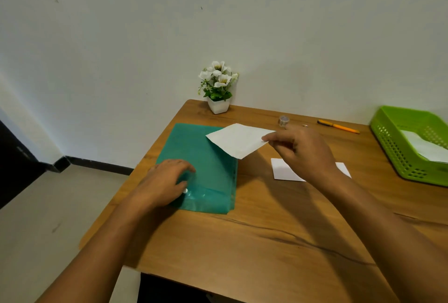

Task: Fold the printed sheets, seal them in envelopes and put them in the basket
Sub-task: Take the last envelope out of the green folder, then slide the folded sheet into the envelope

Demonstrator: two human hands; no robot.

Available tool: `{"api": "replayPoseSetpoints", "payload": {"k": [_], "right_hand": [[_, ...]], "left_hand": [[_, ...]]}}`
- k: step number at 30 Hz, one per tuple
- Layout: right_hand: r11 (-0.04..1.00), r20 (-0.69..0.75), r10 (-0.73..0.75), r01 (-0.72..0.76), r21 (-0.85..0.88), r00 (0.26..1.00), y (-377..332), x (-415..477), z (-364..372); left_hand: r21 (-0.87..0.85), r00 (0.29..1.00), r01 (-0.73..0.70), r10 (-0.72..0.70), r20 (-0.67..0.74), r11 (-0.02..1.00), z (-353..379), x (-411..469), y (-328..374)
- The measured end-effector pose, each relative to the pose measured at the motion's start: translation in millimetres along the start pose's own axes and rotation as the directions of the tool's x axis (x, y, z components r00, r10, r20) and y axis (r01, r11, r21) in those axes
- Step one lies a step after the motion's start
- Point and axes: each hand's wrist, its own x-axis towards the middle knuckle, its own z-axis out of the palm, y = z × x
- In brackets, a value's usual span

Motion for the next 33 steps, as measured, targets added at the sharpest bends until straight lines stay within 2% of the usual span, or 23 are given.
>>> {"api": "replayPoseSetpoints", "payload": {"k": [2, 5, 9, 12, 14, 17, 19, 20, 21, 24, 26, 29, 33], "right_hand": [[0.998, -0.017, 0.033, -0.033, 0.051, 0.999, 7.4, -4.3, -1.8], [0.96, -0.023, 0.176, -0.167, 0.224, 0.984, 17.8, -9.9, 0.2], [0.828, 0.049, 0.329, -0.313, 0.465, 0.943, 25.8, -17.9, 2.0], [0.705, 0.078, 0.421, -0.38, 0.598, 0.904, 30.6, -25.8, -5.2], [0.546, 0.124, 0.521, -0.442, 0.712, 0.844, 32.0, -31.4, -9.0], [0.132, 0.3, 0.649, -0.492, 0.861, 0.699, 39.8, -40.4, -8.9], [-0.167, 0.459, 0.621, -0.465, 0.869, 0.635, 44.6, -45.0, -7.8], [-0.253, 0.511, 0.586, -0.457, 0.853, 0.629, 45.3, -47.2, -8.4], [-0.298, 0.541, 0.559, -0.457, 0.838, 0.629, 44.7, -48.5, -9.2], [-0.378, 0.567, 0.541, -0.423, 0.823, 0.62, 46.7, -51.7, -8.6], [-0.395, 0.58, 0.551, -0.424, 0.815, 0.6, 48.3, -51.3, -8.2], [-0.365, 0.599, 0.583, -0.482, 0.796, 0.549, 50.6, -49.5, -4.9], [-0.289, 0.6, 0.629, -0.567, 0.771, 0.495, 53.3, -44.0, 2.9]], "left_hand": [[-0.046, 0.992, -0.037, 0.032, -0.12, 0.998, -0.4, 4.6, 17.7], [-0.131, 0.953, -0.169, 0.128, -0.273, 0.977, -0.5, 13.7, 60.9], [-0.113, 0.881, -0.334, 0.268, -0.39, 0.936, 4.1, 36.2, 116.8], [-0.162, 0.862, -0.37, 0.273, -0.427, 0.915, 9.4, 52.2, 146.3], [-0.19, 0.866, -0.365, 0.258, -0.428, 0.911, 14.9, 58.4, 159.8], [-0.218, 0.869, -0.379, 0.266, -0.418, 0.899, 25.5, 62.6, 176.1], [-0.237, 0.874, -0.385, 0.27, -0.403, 0.892, 32.6, 61.9, 182.7], [-0.234, 0.875, -0.386, 0.274, -0.398, 0.892, 36.2, 61.4, 185.7], [-0.22, 0.874, -0.387, 0.281, -0.396, 0.895, 39.6, 61.1, 187.3], [-0.185, 0.871, -0.385, 0.289, -0.397, 0.904, 47.5, 60.7, 188.0], [-0.155, 0.867, -0.391, 0.307, -0.392, 0.907, 50.2, 61.9, 185.4], [-0.086, 0.863, -0.386, 0.326, -0.386, 0.918, 53.4, 63.6, 178.4], [-0.088, 0.858, -0.385, 0.322, -0.399, 0.919, 57.7, 61.8, 177.2]]}}
